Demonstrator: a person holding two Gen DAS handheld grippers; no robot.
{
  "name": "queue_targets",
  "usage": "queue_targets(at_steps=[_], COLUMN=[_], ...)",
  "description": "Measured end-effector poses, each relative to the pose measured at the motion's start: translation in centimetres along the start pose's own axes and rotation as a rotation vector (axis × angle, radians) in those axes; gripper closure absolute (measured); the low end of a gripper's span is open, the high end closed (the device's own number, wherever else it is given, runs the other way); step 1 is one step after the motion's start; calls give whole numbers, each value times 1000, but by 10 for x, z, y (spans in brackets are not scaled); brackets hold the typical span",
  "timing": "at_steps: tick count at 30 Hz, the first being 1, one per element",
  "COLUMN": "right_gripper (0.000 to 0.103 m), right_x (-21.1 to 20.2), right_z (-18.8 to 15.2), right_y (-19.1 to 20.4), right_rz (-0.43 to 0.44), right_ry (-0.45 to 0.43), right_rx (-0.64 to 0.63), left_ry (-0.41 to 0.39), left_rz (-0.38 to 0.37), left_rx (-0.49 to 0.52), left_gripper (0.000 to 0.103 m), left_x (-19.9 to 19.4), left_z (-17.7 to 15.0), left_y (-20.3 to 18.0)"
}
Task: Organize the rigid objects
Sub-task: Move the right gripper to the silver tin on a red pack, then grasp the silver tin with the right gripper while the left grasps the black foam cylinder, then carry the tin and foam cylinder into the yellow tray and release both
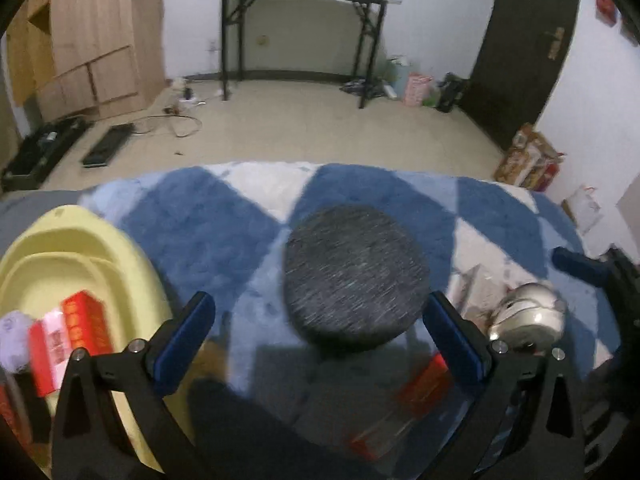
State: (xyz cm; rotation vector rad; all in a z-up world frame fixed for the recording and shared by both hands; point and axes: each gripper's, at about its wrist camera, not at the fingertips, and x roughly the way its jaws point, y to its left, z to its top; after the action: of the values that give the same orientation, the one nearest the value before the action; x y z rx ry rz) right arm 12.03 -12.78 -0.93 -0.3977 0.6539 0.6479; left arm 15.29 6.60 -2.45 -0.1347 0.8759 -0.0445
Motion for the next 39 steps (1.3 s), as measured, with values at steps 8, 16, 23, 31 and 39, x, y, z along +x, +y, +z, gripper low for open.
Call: queue_targets(at_steps=[8,16,23,31,39], right_gripper=[12,59,59,59,59], right_x=[18,21,-3,-20,41], right_z=[2,3,10,44,104], right_y=[2,-9,-15,54,163], right_rz=[-13,66,103,153,269], right_ry=[17,31,-56,-148,-63], right_rx=[-1,61,116,6,-174], left_ry=[1,-49,-219,-208,-85], left_rz=[21,-10,22,174,220], left_rx=[87,110,91,-124,-261], left_gripper=[18,35,35,35,34], left_x=[17,-5,-112,-160,-137], left_z=[6,4,9,-5,-25], left_y=[-19,-21,22,162,229])
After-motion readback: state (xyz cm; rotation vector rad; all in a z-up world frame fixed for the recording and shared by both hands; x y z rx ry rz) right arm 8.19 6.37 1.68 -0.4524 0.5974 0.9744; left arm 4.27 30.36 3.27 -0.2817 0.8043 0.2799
